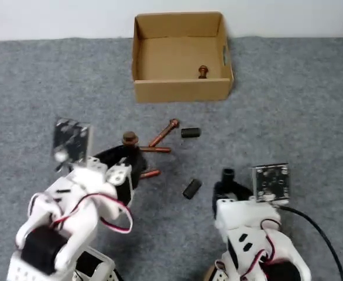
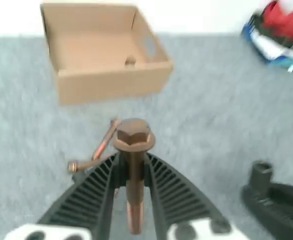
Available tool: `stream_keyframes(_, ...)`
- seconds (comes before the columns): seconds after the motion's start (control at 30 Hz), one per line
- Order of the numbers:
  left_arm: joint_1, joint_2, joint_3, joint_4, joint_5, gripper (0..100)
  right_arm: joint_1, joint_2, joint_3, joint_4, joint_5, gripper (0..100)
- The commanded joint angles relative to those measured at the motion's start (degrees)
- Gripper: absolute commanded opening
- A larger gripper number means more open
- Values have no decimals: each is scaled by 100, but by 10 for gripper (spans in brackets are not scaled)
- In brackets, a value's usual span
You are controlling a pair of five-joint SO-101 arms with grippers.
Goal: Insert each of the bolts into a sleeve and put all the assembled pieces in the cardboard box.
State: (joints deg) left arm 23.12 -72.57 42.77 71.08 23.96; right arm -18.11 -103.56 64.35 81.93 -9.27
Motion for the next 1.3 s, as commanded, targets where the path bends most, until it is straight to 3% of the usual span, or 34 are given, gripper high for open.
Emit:
stream_keyframes(0.0,-88,-536,84,-527,-53,6,-752,66,18,-655,35,10)
stream_keyframes(0.27,-79,-1653,1086,-1468,-44,6,-2387,75,527,-1446,70,10)
stream_keyframes(0.5,-44,-2382,1613,-1459,396,6,-2941,75,712,-1798,422,10)
stream_keyframes(0.67,26,-2462,1692,-1459,782,6,-3029,75,809,-1982,440,10)
stream_keyframes(0.9,747,-2453,1719,-1486,809,6,-3029,75,809,-2018,440,10)
stream_keyframes(1.27,791,-2453,2167,-2031,809,6,-3204,75,862,-2018,413,10)
